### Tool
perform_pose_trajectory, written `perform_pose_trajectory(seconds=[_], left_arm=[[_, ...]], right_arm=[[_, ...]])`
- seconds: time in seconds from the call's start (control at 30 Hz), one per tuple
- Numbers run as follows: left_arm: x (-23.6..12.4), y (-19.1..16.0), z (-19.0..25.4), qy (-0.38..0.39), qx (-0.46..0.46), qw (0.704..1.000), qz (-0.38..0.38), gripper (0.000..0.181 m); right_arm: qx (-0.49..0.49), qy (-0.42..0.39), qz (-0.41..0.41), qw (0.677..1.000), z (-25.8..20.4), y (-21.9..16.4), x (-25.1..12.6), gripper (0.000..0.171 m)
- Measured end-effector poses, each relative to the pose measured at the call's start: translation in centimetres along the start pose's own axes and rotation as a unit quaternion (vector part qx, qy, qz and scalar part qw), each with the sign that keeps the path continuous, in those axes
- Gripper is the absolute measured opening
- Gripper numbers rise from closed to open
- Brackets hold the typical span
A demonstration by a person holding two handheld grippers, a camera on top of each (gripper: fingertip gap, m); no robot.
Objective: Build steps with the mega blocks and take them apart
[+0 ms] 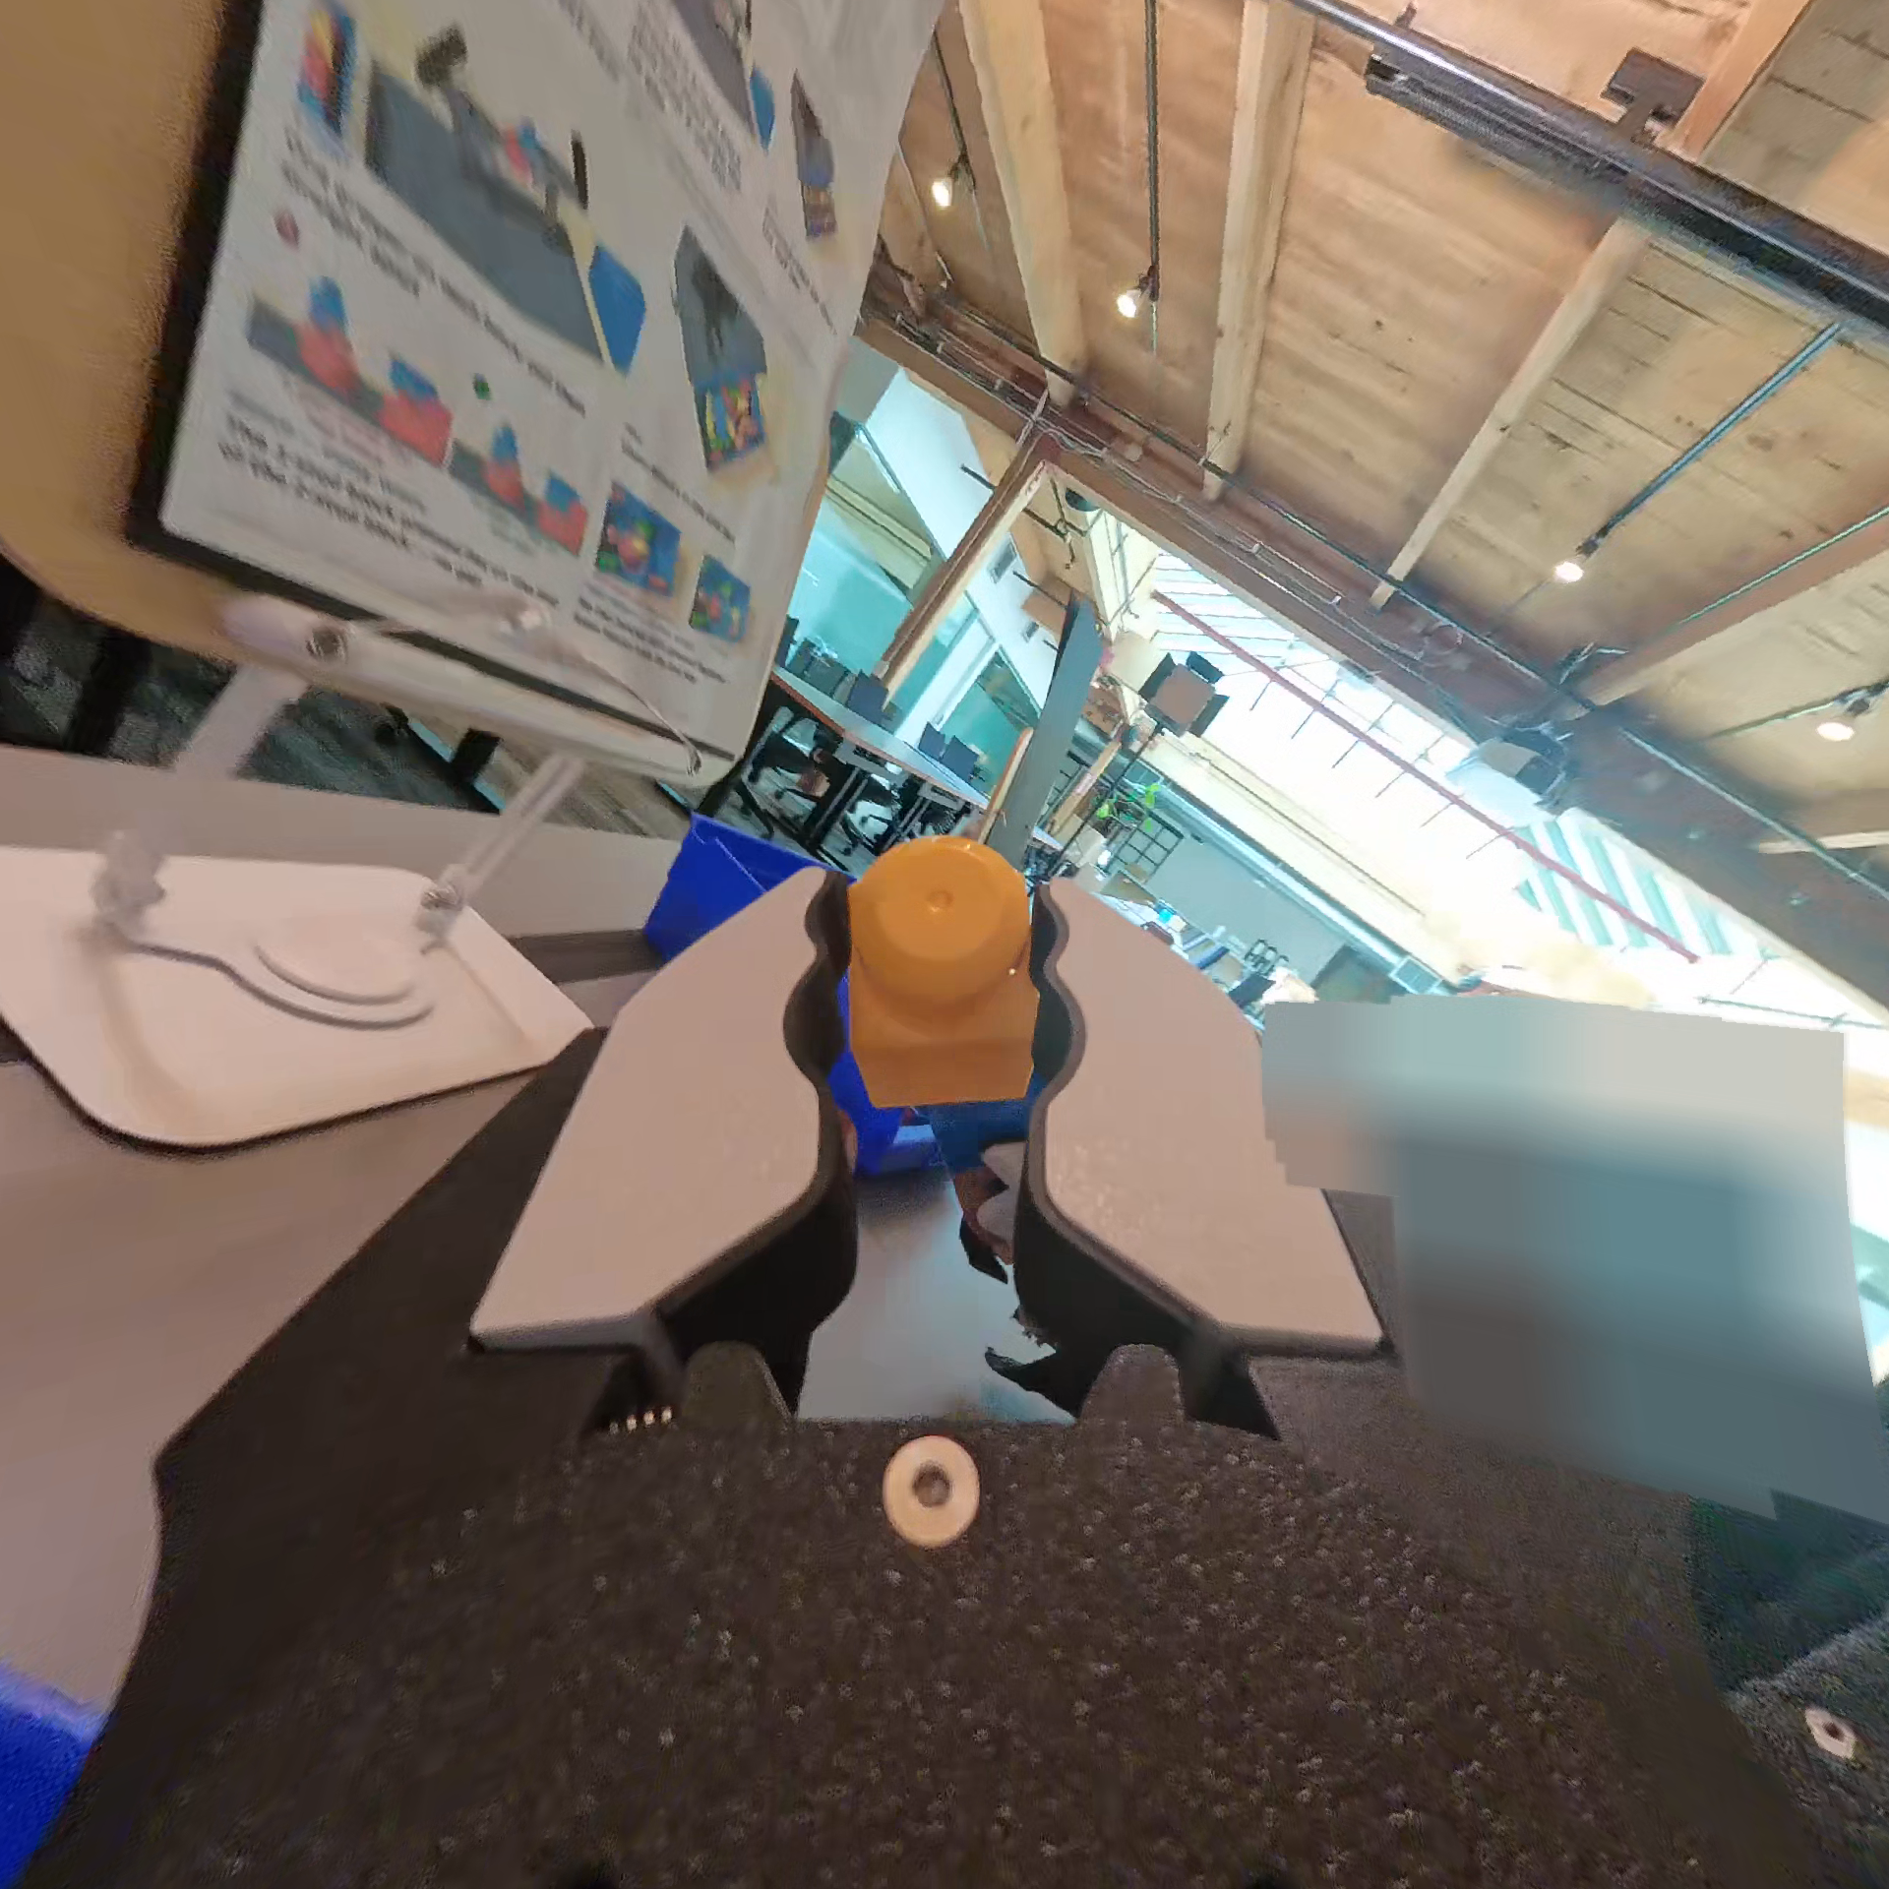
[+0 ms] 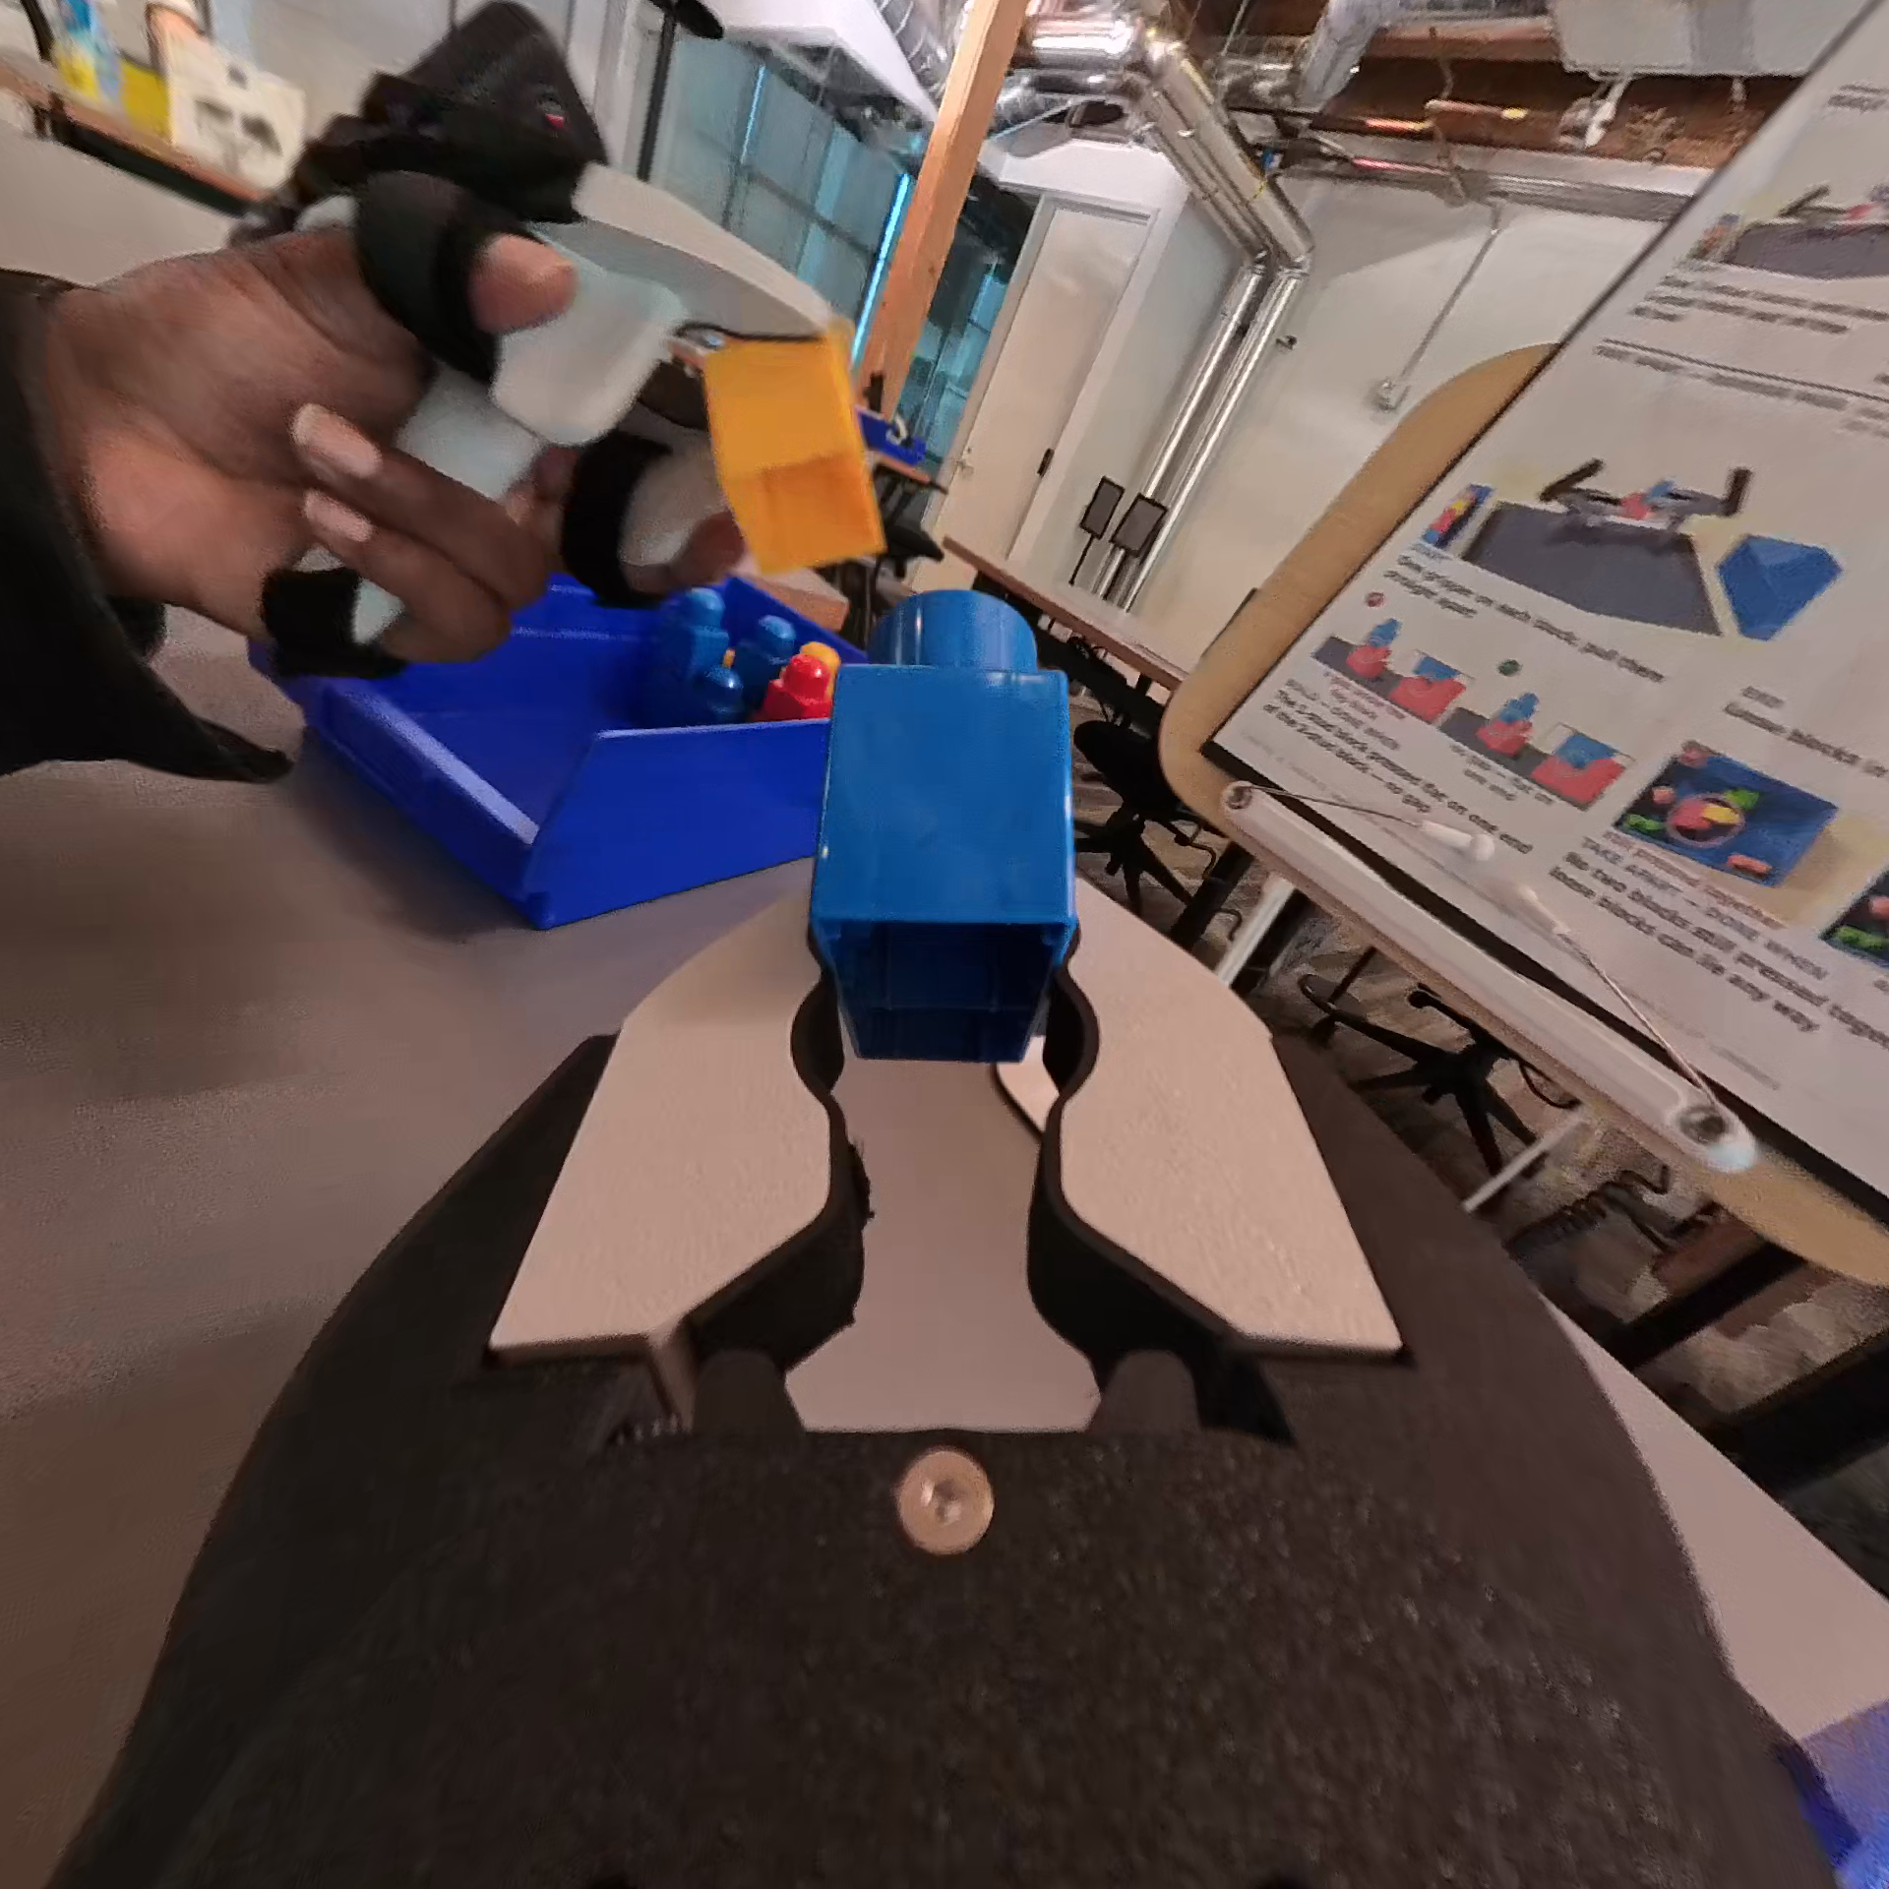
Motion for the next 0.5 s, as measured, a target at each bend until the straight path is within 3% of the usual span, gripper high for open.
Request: perform_pose_trajectory(seconds=[0.1,0.23,0.37,0.5], left_arm=[[-0.7,0.8,0.4,0.014,0.035,0.999,-0.011,0.034],[0.6,-1.7,-0.1,0.054,0.092,0.99,-0.094,0.034],[2.7,-6.7,-0.7,0.104,0.235,0.933,-0.25,0.035],[3.9,-12.5,-1.6,0.086,0.306,0.87,-0.377,0.035]], right_arm=[[0.029,-0.01,0.013,0.999,1.2,0.1,-0.5,0.037],[0.044,-0.025,0.021,0.998,1.9,0.1,-0.9,0.036],[0.071,-0.038,0.035,0.996,3.1,0.1,-1.6,0.037],[0.092,-0.049,0.044,0.994,4.2,0.0,-2.2,0.037]])
Point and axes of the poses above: each gripper's, where its closed fingertips meet, x out along the fingers, y out of its top, z = x × y across the jaws, the point moved 5 cm from there along -x, back along the fingers, and after that the axes turned 7 degrees about x, right-handed, at the moved point
